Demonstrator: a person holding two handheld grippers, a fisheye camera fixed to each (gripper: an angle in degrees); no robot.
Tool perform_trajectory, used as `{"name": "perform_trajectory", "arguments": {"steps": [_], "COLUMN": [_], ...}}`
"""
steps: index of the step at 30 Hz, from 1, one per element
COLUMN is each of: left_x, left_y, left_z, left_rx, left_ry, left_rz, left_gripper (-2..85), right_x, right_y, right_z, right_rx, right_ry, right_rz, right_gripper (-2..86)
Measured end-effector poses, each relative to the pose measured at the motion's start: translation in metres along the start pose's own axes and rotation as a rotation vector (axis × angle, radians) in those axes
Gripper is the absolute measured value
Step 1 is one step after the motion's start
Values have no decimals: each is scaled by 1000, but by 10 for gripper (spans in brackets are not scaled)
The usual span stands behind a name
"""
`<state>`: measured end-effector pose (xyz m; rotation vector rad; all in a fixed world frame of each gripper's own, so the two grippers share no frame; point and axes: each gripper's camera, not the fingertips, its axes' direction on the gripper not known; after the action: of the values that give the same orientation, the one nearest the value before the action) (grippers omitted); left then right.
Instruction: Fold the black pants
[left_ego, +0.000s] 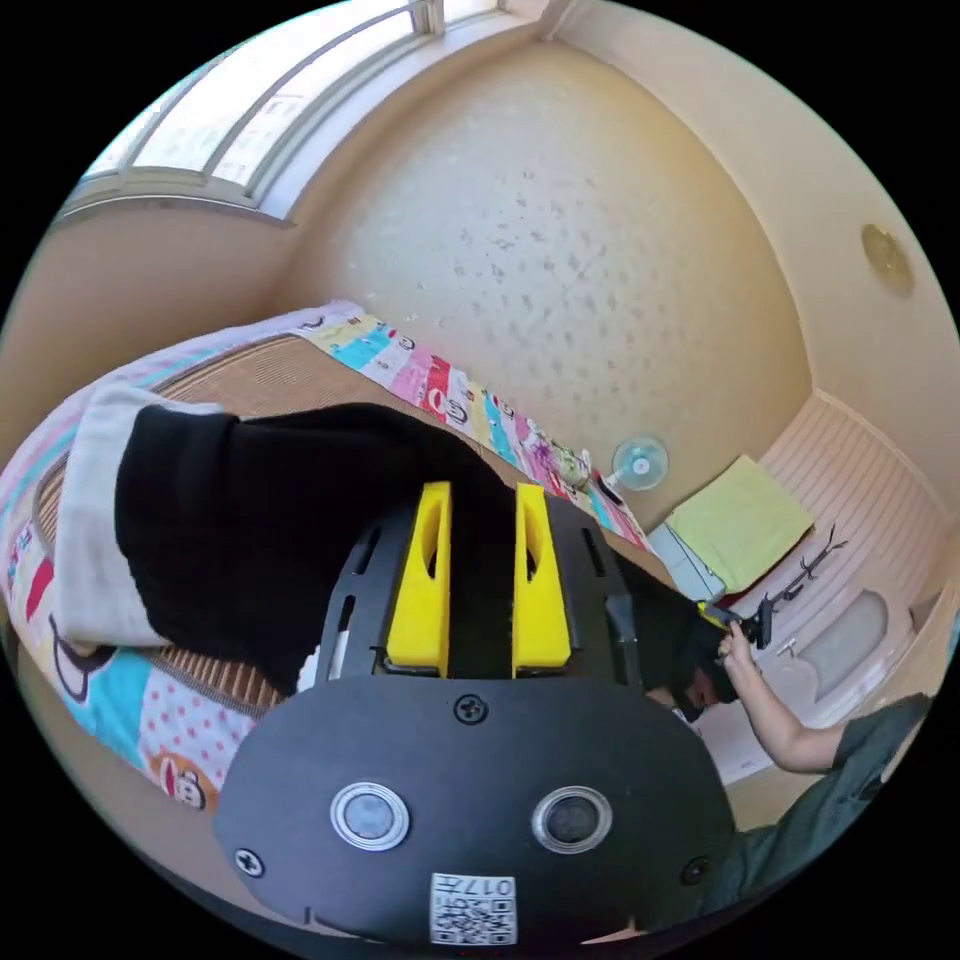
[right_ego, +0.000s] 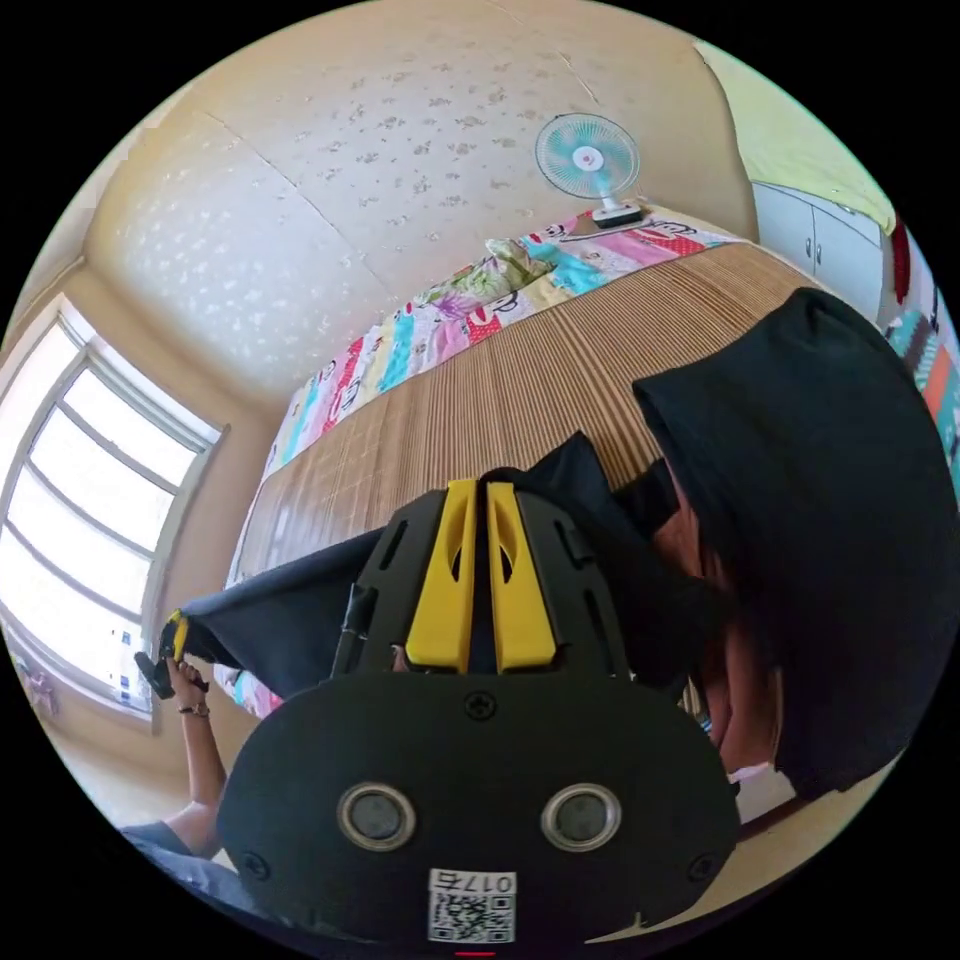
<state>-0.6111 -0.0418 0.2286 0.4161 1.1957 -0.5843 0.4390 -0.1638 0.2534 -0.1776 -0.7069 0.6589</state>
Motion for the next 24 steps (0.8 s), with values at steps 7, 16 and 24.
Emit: {"name": "perform_trajectory", "arguments": {"steps": [7,16,24], "left_x": [2,-114,-85], "left_y": [67,86,-2], "left_z": [-4,35,63], "left_rx": [157,44,-221], "left_ry": [-227,-186,-87], "left_rz": [-111,-518,-157], "left_gripper": [179,221,50], "right_x": [-16,66,73], "right_y": [51,205,211], "right_z": [47,20,-15], "right_rx": [-131,-197,-134], "right_ry": [41,-119,-204], "right_rz": [-136,84,165], "right_gripper": [74,35,23]}}
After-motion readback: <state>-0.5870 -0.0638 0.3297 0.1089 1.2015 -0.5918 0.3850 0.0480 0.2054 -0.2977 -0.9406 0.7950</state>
